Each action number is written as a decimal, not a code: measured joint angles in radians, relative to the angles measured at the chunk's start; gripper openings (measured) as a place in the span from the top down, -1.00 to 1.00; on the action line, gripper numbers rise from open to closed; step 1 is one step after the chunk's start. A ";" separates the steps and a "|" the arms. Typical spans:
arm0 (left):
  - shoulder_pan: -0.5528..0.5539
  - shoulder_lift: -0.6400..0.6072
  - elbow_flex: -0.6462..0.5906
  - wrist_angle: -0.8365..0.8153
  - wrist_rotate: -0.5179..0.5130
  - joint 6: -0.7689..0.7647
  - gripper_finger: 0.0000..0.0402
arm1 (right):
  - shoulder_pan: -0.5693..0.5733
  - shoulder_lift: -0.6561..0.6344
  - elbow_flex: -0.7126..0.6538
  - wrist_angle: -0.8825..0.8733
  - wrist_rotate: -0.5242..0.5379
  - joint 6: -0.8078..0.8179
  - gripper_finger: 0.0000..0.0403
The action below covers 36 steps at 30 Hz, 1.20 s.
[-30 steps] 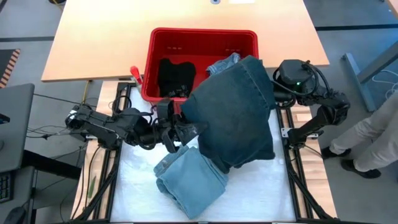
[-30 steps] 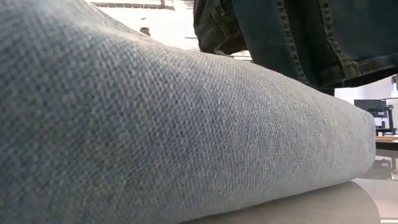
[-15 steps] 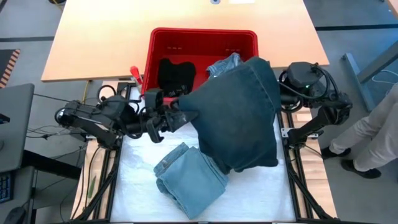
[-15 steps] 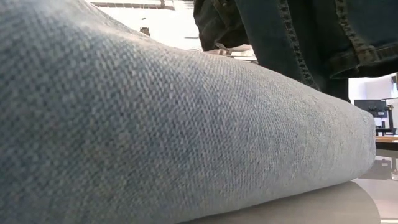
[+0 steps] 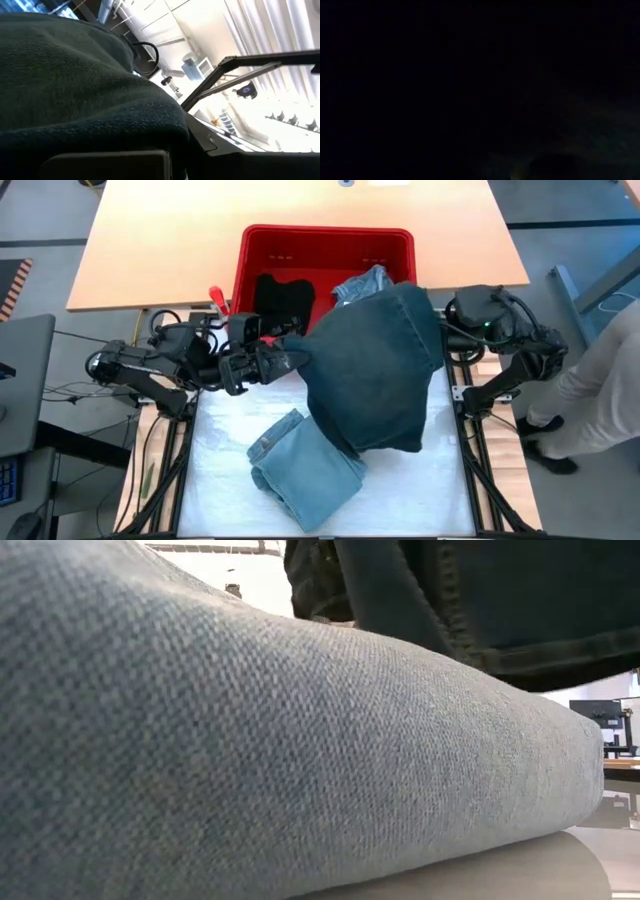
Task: Fold Laundry from Bin
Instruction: Fold the dark blue pants
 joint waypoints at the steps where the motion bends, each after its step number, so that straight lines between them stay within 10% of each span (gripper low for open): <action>1: 0.002 0.000 0.000 0.000 0.003 -0.017 0.98 | -0.004 0.000 0.000 -0.024 -0.010 0.000 0.63; 13: 0.043 -0.024 0.000 0.005 0.011 -0.028 0.98 | -0.067 -0.067 -0.001 -0.083 -0.013 -0.026 0.27; 36: 0.058 -0.026 0.000 -0.087 -0.040 -0.031 0.98 | -0.092 -0.158 -0.002 -0.366 0.015 -0.179 0.25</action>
